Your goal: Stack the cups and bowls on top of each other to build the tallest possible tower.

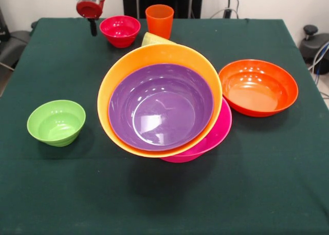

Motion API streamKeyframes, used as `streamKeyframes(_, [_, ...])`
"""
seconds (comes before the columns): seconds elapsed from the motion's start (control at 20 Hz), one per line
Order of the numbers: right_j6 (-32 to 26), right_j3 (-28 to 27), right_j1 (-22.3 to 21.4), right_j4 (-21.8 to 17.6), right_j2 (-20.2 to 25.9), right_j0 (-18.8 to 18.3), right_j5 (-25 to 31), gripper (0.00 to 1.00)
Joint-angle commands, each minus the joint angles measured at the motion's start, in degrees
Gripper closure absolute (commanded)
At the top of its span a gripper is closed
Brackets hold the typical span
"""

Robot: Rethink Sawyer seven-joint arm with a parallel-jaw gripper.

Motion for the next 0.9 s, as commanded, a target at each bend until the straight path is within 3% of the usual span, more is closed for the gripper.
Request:
streamKeyframes(0.05, [8.6, 4.7, 1.7, 3.7, 4.5, -0.3, -5.1, 0.00])
streamKeyframes(0.25, [10.8, 5.3, 1.2, 5.7, 3.6, 1.7, -4.6, 0.00])
streamKeyframes(0.6, [16.7, 3.2, 0.3, 12.0, -0.8, 7.5, 2.8, 0.00])
streamKeyframes(0.9, [16.3, 1.2, 1.2, 16.1, -3.3, 9.4, 5.3, 0.00])
